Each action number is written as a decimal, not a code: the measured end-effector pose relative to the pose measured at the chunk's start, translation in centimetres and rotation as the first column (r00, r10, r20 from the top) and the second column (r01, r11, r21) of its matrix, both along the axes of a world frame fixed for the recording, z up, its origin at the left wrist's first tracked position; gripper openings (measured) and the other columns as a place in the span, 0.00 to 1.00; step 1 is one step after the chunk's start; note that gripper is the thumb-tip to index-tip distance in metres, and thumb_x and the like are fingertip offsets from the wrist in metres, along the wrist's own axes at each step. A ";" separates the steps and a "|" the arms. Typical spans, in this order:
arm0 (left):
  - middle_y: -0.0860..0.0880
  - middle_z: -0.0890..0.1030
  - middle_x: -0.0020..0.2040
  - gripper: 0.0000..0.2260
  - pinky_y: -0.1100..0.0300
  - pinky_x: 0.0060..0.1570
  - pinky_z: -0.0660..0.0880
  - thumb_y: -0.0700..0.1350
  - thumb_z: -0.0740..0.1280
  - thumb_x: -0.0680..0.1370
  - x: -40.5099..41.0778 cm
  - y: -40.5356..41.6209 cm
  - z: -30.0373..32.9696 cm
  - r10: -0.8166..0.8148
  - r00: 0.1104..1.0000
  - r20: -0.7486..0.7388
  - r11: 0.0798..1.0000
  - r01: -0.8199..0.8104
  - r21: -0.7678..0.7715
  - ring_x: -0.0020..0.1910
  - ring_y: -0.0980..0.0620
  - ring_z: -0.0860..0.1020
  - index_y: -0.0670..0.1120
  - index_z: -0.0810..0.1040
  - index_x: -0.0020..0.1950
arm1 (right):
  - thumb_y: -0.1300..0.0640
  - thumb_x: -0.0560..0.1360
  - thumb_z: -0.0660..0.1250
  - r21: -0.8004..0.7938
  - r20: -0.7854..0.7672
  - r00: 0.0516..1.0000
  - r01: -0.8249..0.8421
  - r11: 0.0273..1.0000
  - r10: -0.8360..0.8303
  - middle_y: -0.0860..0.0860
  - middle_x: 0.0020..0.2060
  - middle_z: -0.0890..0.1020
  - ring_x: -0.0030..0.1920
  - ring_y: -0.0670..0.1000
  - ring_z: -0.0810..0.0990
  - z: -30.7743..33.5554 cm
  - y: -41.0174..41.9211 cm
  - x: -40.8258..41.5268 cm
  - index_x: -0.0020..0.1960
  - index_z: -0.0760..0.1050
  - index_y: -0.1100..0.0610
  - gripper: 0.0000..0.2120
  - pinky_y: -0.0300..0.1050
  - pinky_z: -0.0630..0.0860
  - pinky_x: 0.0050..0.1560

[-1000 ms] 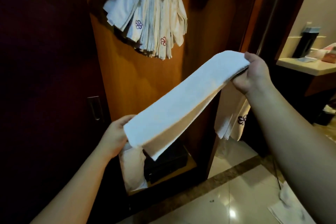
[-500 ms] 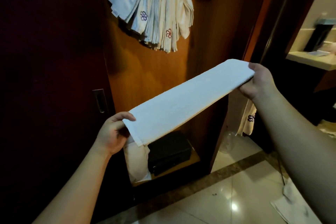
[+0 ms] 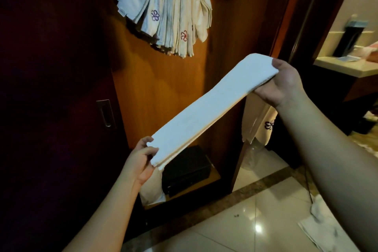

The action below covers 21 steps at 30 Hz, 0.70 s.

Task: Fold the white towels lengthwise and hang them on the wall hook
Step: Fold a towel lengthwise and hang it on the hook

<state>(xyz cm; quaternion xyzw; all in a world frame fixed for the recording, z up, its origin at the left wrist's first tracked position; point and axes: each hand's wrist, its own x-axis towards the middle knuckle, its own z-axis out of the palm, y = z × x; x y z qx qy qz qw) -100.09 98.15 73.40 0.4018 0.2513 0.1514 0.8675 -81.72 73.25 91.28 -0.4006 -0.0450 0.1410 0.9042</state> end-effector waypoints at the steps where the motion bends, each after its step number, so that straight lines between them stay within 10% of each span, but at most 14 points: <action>1: 0.42 0.73 0.60 0.16 0.53 0.40 0.79 0.25 0.56 0.77 0.5 -0.3 -0.6 0.008 0.999 -0.038 1.000 -0.009 -0.008 0.56 0.40 0.76 0.46 0.74 0.50 | 0.52 0.83 0.56 0.004 0.015 1.000 -0.011 1.000 0.011 0.60 0.57 0.83 0.54 0.62 0.84 0.4 0.5 -0.5 0.71 0.66 0.58 0.18 0.66 0.79 0.53; 12: 0.41 0.78 0.47 0.05 0.48 0.43 0.79 0.37 0.62 0.82 3.2 -4.5 -1.2 -0.004 0.875 -0.485 0.973 0.115 0.200 0.43 0.44 0.79 0.42 0.73 0.57 | 0.53 0.80 0.63 -0.247 0.196 0.977 -0.035 0.968 0.085 0.58 0.59 0.81 0.57 0.57 0.81 3.3 5.9 -4.8 0.64 0.70 0.57 0.14 0.56 0.81 0.53; 17: 0.53 0.79 0.48 0.08 0.55 0.48 0.75 0.50 0.59 0.84 2.1 -7.4 2.7 0.292 0.950 -0.112 0.736 -0.148 0.660 0.50 0.53 0.78 0.51 0.76 0.54 | 0.52 0.81 0.61 -0.387 0.285 0.957 0.067 0.920 0.050 0.56 0.53 0.80 0.55 0.56 0.80 3.6 7.5 -5.8 0.48 0.69 0.52 0.05 0.57 0.79 0.59; 21: 0.52 0.82 0.52 0.22 0.58 0.55 0.74 0.61 0.49 0.83 0.8 -11.0 7.9 -0.081 0.977 0.196 0.754 -0.068 0.653 0.54 0.54 0.79 0.51 0.78 0.58 | 0.50 0.81 0.61 -0.448 0.338 0.936 0.073 0.891 0.093 0.57 0.51 0.80 0.51 0.56 0.81 3.9 9.0 -6.6 0.49 0.70 0.54 0.07 0.52 0.82 0.49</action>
